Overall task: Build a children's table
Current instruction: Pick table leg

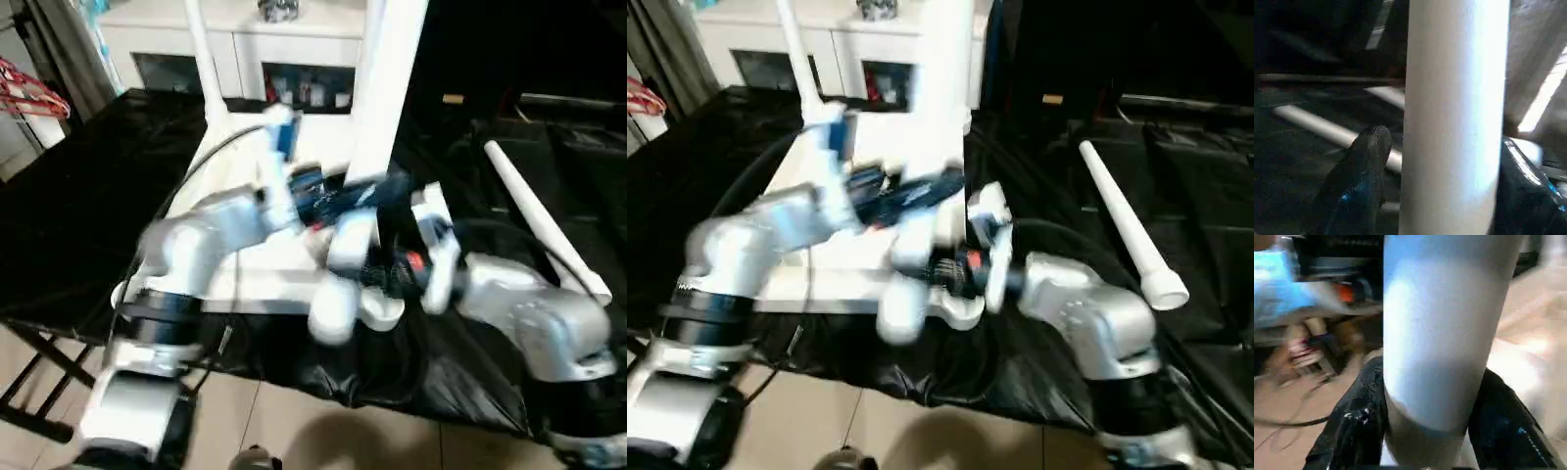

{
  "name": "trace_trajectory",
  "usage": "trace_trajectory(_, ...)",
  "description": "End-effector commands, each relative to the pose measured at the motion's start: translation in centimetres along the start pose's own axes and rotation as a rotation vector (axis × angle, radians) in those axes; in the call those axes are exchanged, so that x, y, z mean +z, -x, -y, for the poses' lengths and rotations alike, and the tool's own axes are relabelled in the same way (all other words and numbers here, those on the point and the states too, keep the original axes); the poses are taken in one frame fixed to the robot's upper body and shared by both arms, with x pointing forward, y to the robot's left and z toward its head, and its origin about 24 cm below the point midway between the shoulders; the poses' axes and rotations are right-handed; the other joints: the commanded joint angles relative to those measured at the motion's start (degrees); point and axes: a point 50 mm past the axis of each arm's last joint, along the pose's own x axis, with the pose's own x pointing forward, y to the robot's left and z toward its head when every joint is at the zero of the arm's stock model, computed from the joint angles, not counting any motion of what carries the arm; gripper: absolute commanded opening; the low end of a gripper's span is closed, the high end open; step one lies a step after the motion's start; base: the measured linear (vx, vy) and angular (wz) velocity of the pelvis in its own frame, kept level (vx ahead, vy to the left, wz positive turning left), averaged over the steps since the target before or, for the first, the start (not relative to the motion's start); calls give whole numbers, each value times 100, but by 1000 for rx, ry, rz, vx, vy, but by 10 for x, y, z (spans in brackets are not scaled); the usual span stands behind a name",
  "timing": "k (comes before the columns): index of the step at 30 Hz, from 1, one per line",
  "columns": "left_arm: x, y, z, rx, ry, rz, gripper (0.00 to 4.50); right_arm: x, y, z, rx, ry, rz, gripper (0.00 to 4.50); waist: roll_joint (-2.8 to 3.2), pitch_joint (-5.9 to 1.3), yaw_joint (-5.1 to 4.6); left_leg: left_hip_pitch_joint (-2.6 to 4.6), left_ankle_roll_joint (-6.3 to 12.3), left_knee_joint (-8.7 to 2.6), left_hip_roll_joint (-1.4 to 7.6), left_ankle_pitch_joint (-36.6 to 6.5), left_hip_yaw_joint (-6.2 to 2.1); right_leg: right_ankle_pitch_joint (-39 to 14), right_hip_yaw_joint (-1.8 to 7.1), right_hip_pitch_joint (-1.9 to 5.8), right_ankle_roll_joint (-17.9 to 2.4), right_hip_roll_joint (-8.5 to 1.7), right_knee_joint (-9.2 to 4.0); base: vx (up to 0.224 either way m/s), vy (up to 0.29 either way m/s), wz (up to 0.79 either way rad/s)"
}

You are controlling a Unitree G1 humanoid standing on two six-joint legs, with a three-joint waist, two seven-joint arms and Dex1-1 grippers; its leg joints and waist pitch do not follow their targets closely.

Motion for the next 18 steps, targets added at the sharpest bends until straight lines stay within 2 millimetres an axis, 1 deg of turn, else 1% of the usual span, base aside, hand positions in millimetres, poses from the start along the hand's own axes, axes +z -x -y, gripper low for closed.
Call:
trace_trajectory(1,-1,2,-11,194,-40,-50,289,21,-6,-3,-46,86,78,186,-38,-463,5,61,-182,-375,99,-912,-66,-1326,232,338,-639,-405,-403,0,0,0)
trace_trajectory(2,-1,2,-11,194,-40,-50,289,21,-6,-3,-46,86,78,186,-38,-463,5,61,-182,-375,99,-912,-66,-1326,232,338,-639,-405,-403,0,0,0)
trace_trajectory(3,-1,1,-16,304,-46,-60,289,23,-10,-1,-93,97,82,186,-31,-460,-6,61,-183,-367,93,-888,-60,-1192,232,333,-698,-392,-393,0,0,0)
trace_trajectory(4,0,0,-20,399,-42,-52,289,23,-15,-1,-132,114,81,186,-36,-459,-6,65,-180,-365,90,-900,-58,-1176,230,325,-714,-390,-396,0,0,0)
trace_trajectory(5,2,-3,-21,461,-45,-23,289,22,-20,-1,-169,136,76,186,-53,-444,-9,57,-188,-364,89,-946,-56,-1235,232,334,-698,-400,-413,0,0,0)
trace_trajectory(6,2,-3,-21,461,-45,-23,289,22,-20,-1,-169,136,76,186,-55,-442,-10,56,-173,-364,83,-965,-53,-1292,231,336,-672,-402,-430,0,0,0)
trace_trajectory(7,3,-6,-21,525,-38,11,289,21,-25,-2,-204,136,81,186,-55,-447,-7,54,-149,-365,75,-933,-54,-1328,235,338,-626,-396,-432,0,0,0)
trace_trajectory(8,5,-9,-20,565,-26,33,289,21,-29,-2,-233,127,91,186,-55,-447,-13,57,-149,-369,79,-915,-55,-1294,233,331,-627,-393,-436,0,0,0)
trace_trajectory(10,6,-12,-20,615,-12,55,289,21,-33,-2,-271,110,109,186,-44,-450,-13,51,-158,-366,85,-903,-60,-1216,235,331,-643,-393,-429,0,0,0)
trace_trajectory(11,6,-14,-19,635,-6,63,262,21,-35,-2,-287,103,116,186,-40,-447,-19,56,-153,-373,75,-988,-62,-1287,230,326,-634,-392,-444,0,0,0)
trace_trajectory(12,6,-15,-18,647,1,72,255,22,-36,-2,-294,100,118,186,-24,-444,-25,60,-153,-378,76,-1044,-65,-1329,228,324,-602,-386,-456,0,0,0)
trace_trajectory(13,6,-17,-17,658,8,79,255,22,-37,-3,-300,99,120,186,-28,-442,-21,61,-151,-380,76,-1064,-67,-1349,228,324,-581,-389,-466,0,0,0)
trace_trajectory(14,5,-18,-15,668,10,83,255,22,-38,-3,-310,98,125,186,-8,-444,-24,64,-160,-382,80,-1083,-70,-1347,230,323,-573,-389,-461,0,0,0)
trace_trajectory(15,5,-20,-14,671,12,85,235,22,-39,-3,-318,98,129,186,-21,-439,-30,59,-165,-381,79,-1124,-66,-1342,231,319,-553,-386,-469,0,0,0)
trace_trajectory(16,4,-21,-13,673,13,85,219,22,-39,-3,-323,101,132,186,31,-442,-23,63,-173,-382,79,-1133,-76,-1340,229,316,-548,-391,-462,0,0,0)
trace_trajectory(17,3,-22,-11,668,14,88,219,22,-39,-3,-329,106,132,186,29,-440,-32,57,-168,-383,72,-1140,-77,-1317,227,320,-513,-383,-472,0,0,0)
trace_trajectory(18,3,-24,-9,652,20,95,207,22,-40,-4,-338,115,130,186,28,-442,-38,58,-162,-379,64,-1140,-74,-1287,225,322,-495,-374,-475,0,0,0)
